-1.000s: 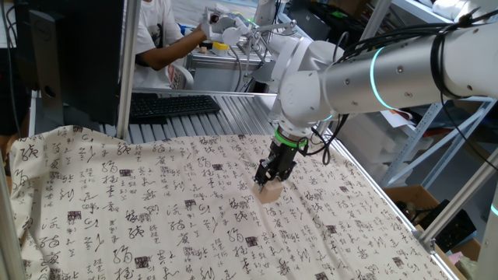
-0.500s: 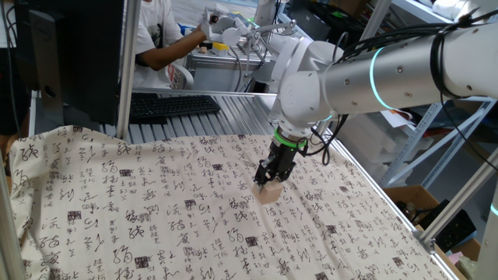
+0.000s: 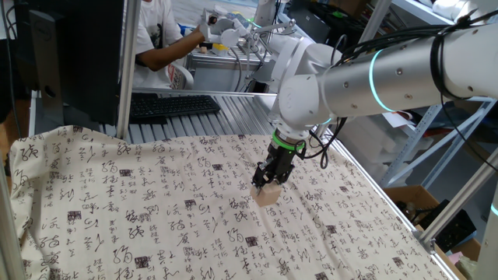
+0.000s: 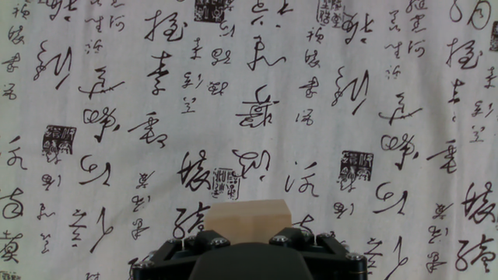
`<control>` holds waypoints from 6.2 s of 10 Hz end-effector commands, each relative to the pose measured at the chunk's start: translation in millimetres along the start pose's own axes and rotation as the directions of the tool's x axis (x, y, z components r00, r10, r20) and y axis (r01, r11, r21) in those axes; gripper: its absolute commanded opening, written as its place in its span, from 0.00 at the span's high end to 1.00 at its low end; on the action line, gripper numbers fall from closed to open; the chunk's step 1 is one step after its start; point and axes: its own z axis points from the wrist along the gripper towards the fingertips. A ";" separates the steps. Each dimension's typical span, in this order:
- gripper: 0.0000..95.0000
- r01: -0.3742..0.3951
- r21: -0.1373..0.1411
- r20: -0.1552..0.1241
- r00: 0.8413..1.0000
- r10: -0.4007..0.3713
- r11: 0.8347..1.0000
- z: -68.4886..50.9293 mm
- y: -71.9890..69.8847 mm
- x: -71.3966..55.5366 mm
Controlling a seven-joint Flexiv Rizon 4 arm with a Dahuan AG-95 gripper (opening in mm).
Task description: Pick up the small block on the left and move it to the right
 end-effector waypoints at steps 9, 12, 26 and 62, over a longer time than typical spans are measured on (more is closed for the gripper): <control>1.00 -0.029 -0.013 -0.010 1.000 0.029 0.999 2.1 15.7 11.8; 1.00 -0.035 -0.016 -0.009 0.999 0.035 0.999 2.6 18.3 14.1; 1.00 -0.069 -0.018 -0.008 0.998 0.069 0.997 7.5 25.1 21.4; 1.00 -0.220 -0.025 -0.023 0.975 0.219 0.975 21.5 103.3 1.5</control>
